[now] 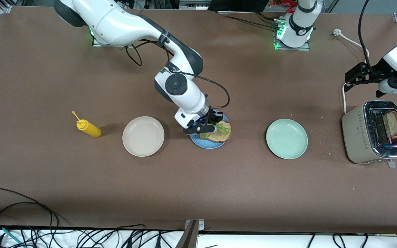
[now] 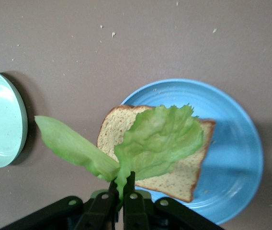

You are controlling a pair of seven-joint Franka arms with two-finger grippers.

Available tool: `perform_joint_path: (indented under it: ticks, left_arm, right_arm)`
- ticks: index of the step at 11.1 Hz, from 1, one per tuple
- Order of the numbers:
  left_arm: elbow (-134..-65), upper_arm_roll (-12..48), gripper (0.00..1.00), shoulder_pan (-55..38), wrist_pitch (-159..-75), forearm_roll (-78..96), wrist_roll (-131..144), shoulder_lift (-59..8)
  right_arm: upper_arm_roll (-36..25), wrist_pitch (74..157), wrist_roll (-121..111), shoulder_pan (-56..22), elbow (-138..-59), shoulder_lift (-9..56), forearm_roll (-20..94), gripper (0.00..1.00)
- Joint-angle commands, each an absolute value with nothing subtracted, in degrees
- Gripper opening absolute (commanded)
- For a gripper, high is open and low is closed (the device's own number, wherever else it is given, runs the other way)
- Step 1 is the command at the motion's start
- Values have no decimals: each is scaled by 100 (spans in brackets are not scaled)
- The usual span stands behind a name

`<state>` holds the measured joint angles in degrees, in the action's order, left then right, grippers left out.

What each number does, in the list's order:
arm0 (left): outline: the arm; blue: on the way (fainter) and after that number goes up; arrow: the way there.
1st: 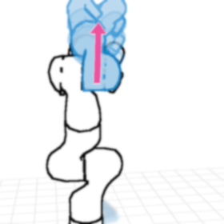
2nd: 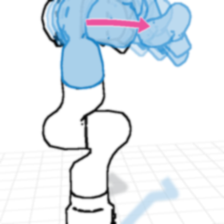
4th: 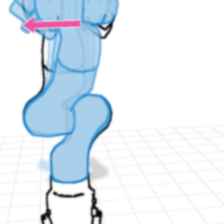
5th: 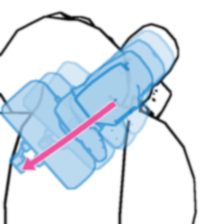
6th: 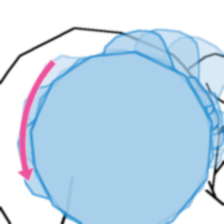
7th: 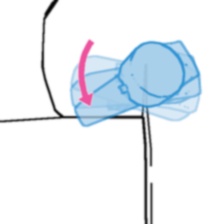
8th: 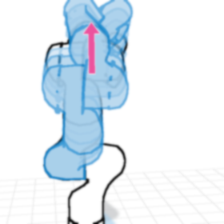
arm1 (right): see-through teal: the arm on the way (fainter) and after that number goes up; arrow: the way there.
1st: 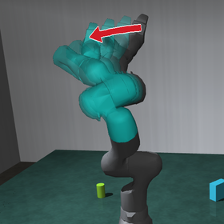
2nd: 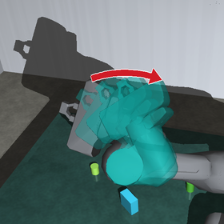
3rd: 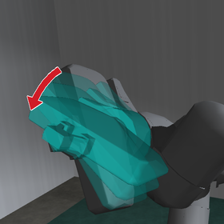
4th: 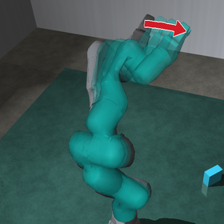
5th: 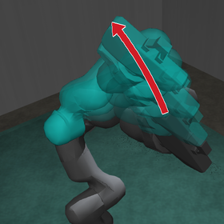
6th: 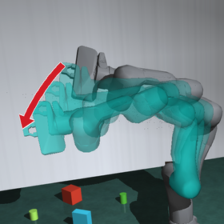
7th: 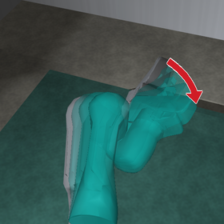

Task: Make sandwich in blue plate with both arms
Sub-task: 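Lower the lettuce onto the bread and open the right gripper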

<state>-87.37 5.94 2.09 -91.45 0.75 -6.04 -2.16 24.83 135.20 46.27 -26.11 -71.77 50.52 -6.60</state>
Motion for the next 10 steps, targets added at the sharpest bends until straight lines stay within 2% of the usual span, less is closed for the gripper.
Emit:
perform_joint_path:
  ticks: [1, 3, 6, 8, 10]
  left_arm:
    - [-8842, 563, 100, 211, -8992, 176, -615, -53]
    - [-8780, 589, 100, 202, -8825, 176, -607, -61]
    - [-8780, 589, 100, 185, -8807, 176, -615, -70]
    - [-8780, 589, 100, 185, -8807, 176, -607, -79]
    - [-8780, 589, 100, 193, -8807, 184, -615, -70]
  right_arm:
    - [2496, 13650, 5290, -2707, -7057, 5273, -695, 0]
    - [2505, 13597, 5317, -2620, -7154, 5273, -372, 0]
    - [2531, 12685, 5344, -2497, -7075, 5168, 253, 0]
    - [2549, 12411, 5405, -2461, -7075, 5107, 395, 0]
    - [2855, 12104, 5528, -2278, -7006, 5098, 396, 0]
